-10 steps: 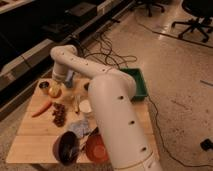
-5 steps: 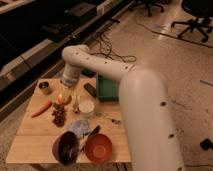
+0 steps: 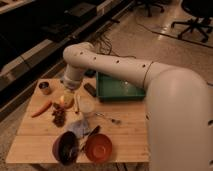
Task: Place apple in red bowl
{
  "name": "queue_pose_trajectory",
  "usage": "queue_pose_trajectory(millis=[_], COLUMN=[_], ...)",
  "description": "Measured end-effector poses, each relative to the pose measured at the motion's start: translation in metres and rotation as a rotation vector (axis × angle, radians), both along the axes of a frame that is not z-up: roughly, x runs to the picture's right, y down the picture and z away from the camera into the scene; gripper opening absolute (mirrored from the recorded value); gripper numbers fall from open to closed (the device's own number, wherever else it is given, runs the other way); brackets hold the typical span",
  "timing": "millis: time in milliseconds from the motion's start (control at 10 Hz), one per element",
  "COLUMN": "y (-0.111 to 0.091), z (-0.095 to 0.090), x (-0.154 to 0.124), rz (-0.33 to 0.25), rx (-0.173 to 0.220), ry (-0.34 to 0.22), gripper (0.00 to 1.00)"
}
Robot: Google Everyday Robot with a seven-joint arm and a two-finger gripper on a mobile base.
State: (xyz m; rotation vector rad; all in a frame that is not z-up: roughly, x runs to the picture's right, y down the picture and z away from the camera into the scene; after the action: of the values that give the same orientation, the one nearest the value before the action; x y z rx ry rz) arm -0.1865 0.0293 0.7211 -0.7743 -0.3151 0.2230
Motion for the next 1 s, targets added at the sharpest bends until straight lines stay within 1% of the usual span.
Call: queue_pose_trajectory(millis=[400,500,600,700,800,1000], y=[0.002,0.009,0.023,0.032,0.044,0.059], z=[-0.001,-0.003,-0.010,-0.017,-0.027,-0.045], x=[-0.001,-0.001,0.000,0.000,0.004,0.031], rz=[-0.003,-0.003,-0.003,-0.008,-0.009,0.006], rx=[-0.002,-0.006,-0.012,-0.011,-0.013,-0.020], ry=[-0.001,0.001,0.006,0.005,0.004,0.011], gripper=[0.00,0.00,0.00,0.00,0.00,0.00])
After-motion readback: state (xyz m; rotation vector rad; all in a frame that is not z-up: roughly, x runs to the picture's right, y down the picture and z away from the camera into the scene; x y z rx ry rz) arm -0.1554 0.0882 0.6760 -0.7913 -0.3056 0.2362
